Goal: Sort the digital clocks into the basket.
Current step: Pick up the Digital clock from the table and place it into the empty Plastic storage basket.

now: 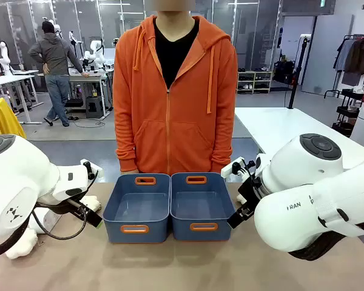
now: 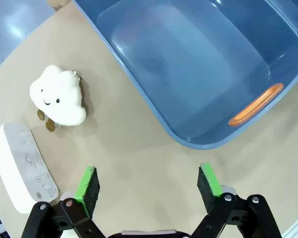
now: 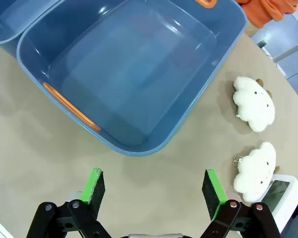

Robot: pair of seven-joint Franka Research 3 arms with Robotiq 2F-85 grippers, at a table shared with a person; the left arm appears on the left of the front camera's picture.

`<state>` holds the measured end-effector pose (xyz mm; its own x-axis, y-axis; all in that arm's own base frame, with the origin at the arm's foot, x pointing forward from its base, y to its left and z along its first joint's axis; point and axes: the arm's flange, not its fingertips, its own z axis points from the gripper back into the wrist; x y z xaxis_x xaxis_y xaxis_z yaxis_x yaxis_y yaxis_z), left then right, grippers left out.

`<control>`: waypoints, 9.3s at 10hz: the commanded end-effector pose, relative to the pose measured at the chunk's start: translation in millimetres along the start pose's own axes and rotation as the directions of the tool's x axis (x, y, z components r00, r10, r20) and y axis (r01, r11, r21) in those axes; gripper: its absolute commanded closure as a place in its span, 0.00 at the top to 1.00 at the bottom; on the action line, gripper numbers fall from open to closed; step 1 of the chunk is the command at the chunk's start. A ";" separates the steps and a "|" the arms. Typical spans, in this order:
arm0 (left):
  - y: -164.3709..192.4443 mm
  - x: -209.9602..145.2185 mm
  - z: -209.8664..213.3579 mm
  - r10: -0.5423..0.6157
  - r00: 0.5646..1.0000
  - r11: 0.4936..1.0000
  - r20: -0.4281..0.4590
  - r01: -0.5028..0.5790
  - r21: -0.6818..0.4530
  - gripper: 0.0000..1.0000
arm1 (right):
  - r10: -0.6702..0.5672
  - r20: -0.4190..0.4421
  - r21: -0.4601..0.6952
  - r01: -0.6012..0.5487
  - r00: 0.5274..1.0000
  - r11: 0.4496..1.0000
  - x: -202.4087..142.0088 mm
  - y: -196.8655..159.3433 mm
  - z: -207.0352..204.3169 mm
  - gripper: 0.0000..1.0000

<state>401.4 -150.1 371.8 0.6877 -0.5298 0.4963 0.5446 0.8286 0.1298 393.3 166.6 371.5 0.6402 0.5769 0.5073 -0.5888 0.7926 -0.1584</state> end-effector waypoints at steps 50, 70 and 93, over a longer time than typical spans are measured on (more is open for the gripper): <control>173.3 -53.5 223.2 0.089 0.941 0.943 0.326 0.025 -0.331 1.00 | -0.575 -0.097 0.047 0.581 0.812 0.813 -24.7 -187.0 157.6 1.00; 173.3 -53.5 223.2 0.089 0.941 0.943 0.326 0.025 -0.331 1.00 | -0.721 -0.409 -0.247 0.693 0.559 0.677 -66.6 -232.7 -52.4 0.22; 173.3 -53.5 223.2 0.089 0.941 0.943 0.326 0.025 -0.331 1.00 | 0.427 -0.099 0.335 -0.374 0.899 0.865 225.7 119.7 -104.5 0.65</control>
<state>351.0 61.0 558.0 0.5476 -0.3672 0.7519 0.6770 0.7225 -0.1402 524.5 414.2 377.3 0.3459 0.8876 0.3041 -0.9300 0.3672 -0.0139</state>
